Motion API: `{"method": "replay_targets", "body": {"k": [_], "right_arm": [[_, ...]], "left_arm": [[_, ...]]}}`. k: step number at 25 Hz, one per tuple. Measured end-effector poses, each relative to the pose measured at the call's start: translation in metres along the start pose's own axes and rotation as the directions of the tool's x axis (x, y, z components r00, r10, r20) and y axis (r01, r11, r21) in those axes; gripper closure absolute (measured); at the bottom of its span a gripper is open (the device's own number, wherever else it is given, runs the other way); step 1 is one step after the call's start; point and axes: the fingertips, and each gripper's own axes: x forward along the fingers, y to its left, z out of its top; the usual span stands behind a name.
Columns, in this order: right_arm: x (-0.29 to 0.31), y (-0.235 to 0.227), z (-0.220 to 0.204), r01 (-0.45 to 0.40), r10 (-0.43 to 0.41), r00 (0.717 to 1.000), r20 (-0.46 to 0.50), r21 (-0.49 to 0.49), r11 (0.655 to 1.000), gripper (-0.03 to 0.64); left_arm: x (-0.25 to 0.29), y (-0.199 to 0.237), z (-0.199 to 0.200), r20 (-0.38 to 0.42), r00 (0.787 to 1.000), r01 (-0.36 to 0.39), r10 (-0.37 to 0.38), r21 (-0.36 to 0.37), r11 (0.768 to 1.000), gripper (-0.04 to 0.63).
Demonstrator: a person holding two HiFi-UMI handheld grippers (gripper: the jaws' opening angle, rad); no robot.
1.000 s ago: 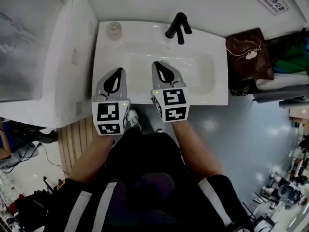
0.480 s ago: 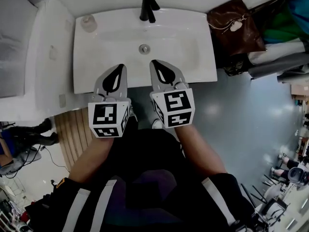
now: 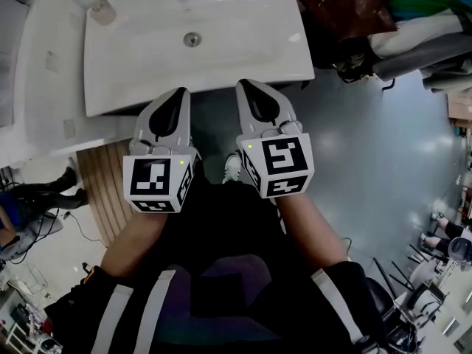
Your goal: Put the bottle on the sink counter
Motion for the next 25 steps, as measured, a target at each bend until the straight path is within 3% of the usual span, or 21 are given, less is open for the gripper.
{"method": "replay_targets", "body": {"k": [6,13,18,25], "right_arm": [[-0.046,-0.020,-0.021,0.003,-0.003,1.000,0.010,0.016,1.000,0.615],[-0.079,-0.025,-0.042,-0.048,0.049,0.999,0.012,-0.012,0.999,0.615],[-0.091,-0.018,-0.035,-0.056,0.058,0.998,0.040,-0.038,0.998,0.615],[-0.104,-0.002,-0.028,-0.020,0.024,0.998,0.066,-0.057,0.998,0.615]], "left_arm": [[-0.012,-0.049,-0.015,-0.017,1.000,0.015,-0.016,-0.010,1.000,0.592],[-0.034,-0.081,-0.032,-0.064,0.997,-0.040,0.041,0.025,0.999,0.592],[-0.046,-0.088,-0.021,-0.047,0.996,-0.072,0.077,0.104,0.992,0.592],[-0.054,-0.081,-0.017,-0.025,0.997,-0.072,0.075,0.102,0.992,0.592]]}}
